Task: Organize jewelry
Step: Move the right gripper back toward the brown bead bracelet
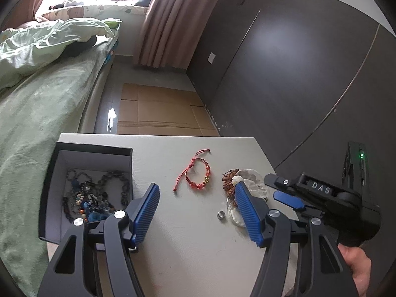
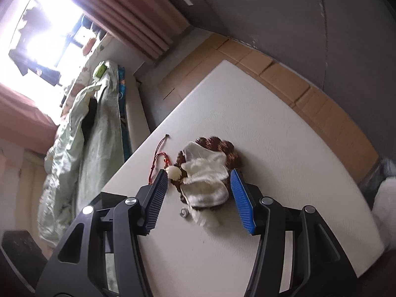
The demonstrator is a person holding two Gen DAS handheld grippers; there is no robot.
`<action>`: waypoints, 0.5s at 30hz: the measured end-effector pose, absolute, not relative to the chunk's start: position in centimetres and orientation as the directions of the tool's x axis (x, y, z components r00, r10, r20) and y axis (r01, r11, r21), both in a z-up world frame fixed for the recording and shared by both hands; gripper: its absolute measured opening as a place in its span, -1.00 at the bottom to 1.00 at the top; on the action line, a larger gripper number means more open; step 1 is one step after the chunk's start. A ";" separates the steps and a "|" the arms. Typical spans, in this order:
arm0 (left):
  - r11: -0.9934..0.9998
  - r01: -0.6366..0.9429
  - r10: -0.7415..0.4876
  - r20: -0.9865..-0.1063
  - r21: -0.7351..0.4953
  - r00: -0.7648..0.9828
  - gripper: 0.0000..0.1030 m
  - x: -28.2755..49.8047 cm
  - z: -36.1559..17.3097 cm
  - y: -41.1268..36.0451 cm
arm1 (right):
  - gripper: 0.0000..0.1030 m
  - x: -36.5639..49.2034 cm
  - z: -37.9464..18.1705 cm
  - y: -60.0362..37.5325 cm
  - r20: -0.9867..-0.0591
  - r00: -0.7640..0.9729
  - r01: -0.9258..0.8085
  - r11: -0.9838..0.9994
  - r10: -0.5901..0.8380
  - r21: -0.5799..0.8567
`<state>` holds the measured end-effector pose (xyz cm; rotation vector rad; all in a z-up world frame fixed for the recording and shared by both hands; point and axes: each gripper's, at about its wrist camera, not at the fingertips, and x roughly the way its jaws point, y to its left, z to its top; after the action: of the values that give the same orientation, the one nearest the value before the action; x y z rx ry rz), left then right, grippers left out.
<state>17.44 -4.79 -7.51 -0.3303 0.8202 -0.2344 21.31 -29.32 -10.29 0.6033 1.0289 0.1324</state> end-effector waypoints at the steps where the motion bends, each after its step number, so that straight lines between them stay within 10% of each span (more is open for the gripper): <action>1: 0.923 0.074 -0.330 -0.676 -0.378 0.659 0.19 17.7 -7.7 -4.8 | 0.04 21.4 -10.4 -28.9 -0.769 0.516 0.159 0.841 0.377 0.518; 6: 0.920 0.065 -0.333 -0.683 -0.387 0.650 0.19 18.4 -8.3 -5.0 | -0.03 22.3 -11.8 -27.3 -0.813 0.469 0.152 0.876 0.344 0.458; 9: 0.917 0.065 -0.340 -0.686 -0.393 0.644 0.19 19.0 -8.7 -5.4 | -0.93 22.6 -12.4 -27.5 -0.812 0.455 0.157 0.865 0.365 0.476; 15: 0.920 0.078 -0.344 -0.696 -0.384 0.630 0.19 19.8 -9.1 -6.4 | -0.97 21.6 -9.9 -29.0 -0.739 0.520 0.128 0.816 0.428 0.563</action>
<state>19.75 -6.37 -9.15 -0.3345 0.8594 -0.2470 21.62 -29.03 -9.91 0.6147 1.0238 0.1945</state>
